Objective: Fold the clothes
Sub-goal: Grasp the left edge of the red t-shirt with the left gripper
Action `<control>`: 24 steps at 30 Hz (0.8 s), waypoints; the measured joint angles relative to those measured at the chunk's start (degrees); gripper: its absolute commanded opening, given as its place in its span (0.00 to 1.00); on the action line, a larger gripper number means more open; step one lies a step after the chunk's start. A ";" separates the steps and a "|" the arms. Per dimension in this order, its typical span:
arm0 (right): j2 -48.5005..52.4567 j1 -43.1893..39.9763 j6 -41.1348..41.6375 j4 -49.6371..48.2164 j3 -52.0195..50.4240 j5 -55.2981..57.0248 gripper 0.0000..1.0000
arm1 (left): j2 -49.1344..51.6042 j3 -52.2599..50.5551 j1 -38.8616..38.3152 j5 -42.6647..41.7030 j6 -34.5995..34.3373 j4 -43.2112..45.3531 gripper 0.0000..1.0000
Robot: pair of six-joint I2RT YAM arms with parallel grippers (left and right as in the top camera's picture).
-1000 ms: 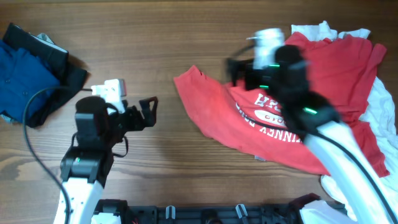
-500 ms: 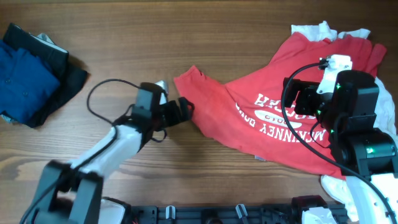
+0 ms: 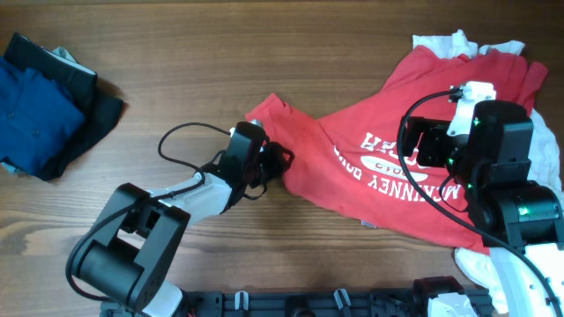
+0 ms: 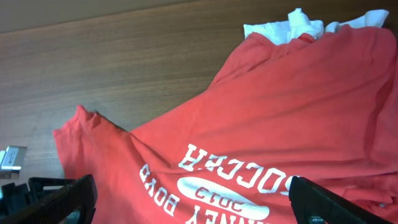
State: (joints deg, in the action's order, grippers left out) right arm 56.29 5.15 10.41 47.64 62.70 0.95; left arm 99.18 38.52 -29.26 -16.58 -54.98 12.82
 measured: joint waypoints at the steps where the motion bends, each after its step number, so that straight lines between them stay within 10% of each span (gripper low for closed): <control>1: 0.00 0.00 0.00 0.02 0.00 0.00 0.99 | 0.15 -0.04 0.00 0.24 -0.26 0.31 0.04; 15: 0.00 0.00 0.00 1.20 -0.02 1.05 0.99 | -23.02 12.22 20.26 -0.96 16.87 -12.50 0.04; 16: 0.00 0.00 0.00 1.20 -0.02 1.05 0.99 | -24.39 15.19 24.55 -0.87 17.94 -12.48 0.12; 20: 0.00 0.00 0.00 1.25 -0.02 1.05 1.00 | -24.28 18.95 33.42 0.11 19.80 -12.50 1.00; 24: 0.00 0.00 0.00 2.16 -0.02 1.07 1.00 | -19.74 18.95 35.26 0.09 20.20 -17.57 1.00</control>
State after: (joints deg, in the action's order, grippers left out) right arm 56.29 5.15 10.41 49.80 62.67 2.02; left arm 79.44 57.47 6.00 -16.49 -34.79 -4.75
